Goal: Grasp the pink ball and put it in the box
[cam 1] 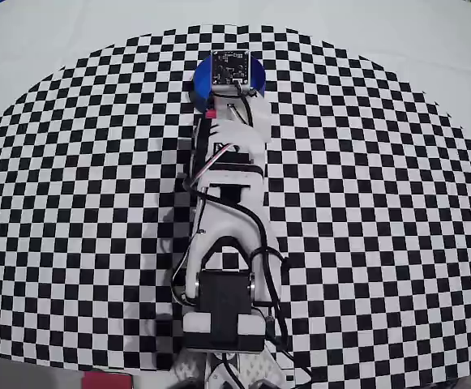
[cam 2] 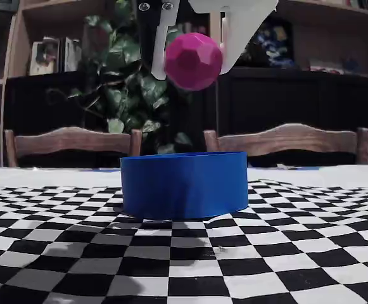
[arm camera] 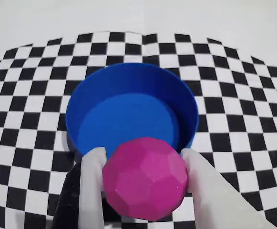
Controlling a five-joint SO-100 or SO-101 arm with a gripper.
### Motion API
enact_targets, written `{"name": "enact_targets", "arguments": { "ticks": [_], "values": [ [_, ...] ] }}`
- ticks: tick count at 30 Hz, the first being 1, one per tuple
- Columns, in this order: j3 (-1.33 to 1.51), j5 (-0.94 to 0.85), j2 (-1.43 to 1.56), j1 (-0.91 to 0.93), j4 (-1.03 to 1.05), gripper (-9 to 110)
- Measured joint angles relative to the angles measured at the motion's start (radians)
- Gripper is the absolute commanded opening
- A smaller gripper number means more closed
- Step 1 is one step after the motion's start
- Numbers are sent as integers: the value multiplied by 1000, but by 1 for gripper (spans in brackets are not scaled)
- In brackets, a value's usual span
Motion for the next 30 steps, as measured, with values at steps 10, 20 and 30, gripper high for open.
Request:
{"name": "enact_targets", "arguments": {
  "ticks": [10, 20, 30],
  "values": [
    [-69, 0, -75, 0, -3, 0],
    [-149, 0, -164, 0, -3, 0],
    [-212, 0, -252, 0, -3, 0]
  ]
}}
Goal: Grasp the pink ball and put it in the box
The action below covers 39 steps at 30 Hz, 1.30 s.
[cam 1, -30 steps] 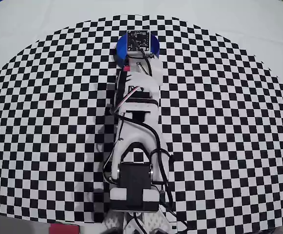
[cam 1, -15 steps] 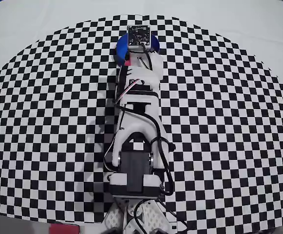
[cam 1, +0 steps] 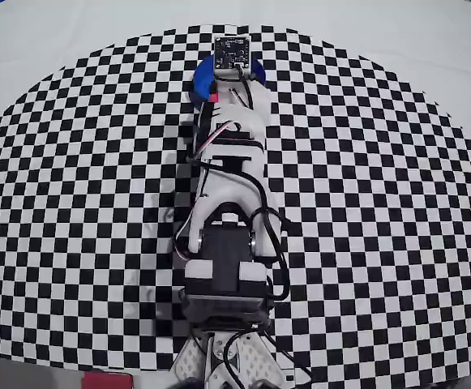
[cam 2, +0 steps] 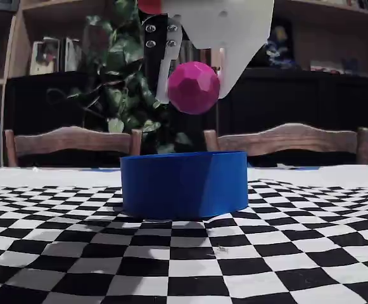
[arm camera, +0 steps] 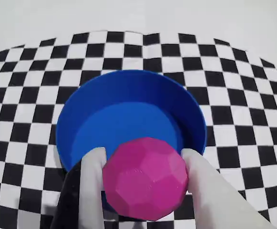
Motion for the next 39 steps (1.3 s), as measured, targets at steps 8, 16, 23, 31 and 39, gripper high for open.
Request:
{"name": "enact_targets", "arguments": {
  "ticks": [8, 16, 23, 31, 39],
  "values": [
    [-58, 0, -64, 0, -2, 0],
    [-120, 0, -118, -5, -2, 0],
    [-138, 0, -143, -5, -2, 0],
    [-187, 0, -190, -18, -2, 0],
    [-229, 0, -227, -26, -2, 0]
  ]
}}
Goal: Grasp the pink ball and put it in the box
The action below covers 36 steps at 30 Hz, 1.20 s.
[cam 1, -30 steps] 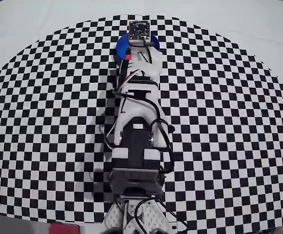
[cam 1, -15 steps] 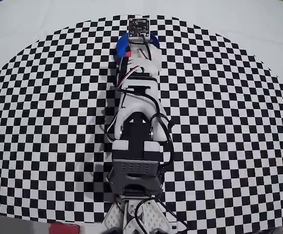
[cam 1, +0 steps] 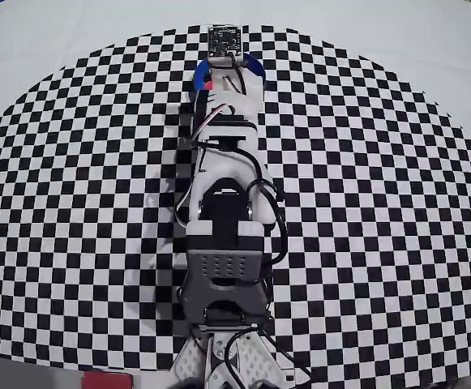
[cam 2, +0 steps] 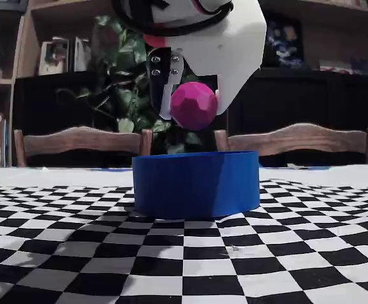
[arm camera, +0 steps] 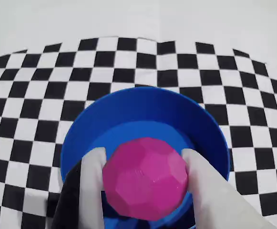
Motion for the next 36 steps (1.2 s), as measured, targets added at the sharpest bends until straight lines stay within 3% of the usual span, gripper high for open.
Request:
{"name": "enact_targets", "arguments": {
  "ticks": [36],
  "values": [
    [-196, 0, -184, 8, 0, 0]
  ]
}}
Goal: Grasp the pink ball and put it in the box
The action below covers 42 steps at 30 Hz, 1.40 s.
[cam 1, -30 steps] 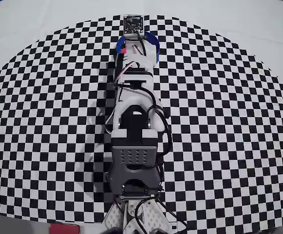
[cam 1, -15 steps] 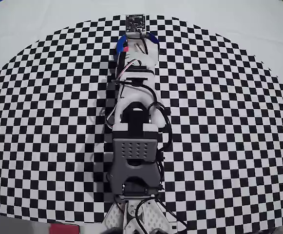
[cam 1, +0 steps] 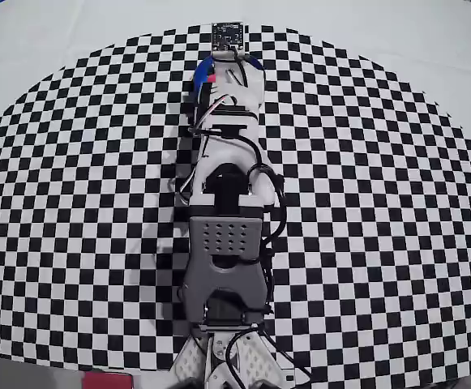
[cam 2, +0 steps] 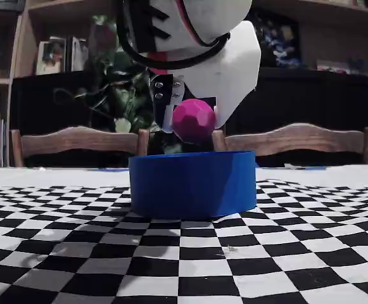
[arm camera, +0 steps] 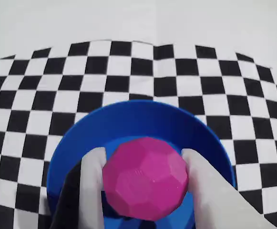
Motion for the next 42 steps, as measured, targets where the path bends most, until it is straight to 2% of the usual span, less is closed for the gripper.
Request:
{"name": "enact_targets", "arguments": {
  "ticks": [42],
  "values": [
    [-26, 0, -28, 2, 0, 0]
  ]
}}
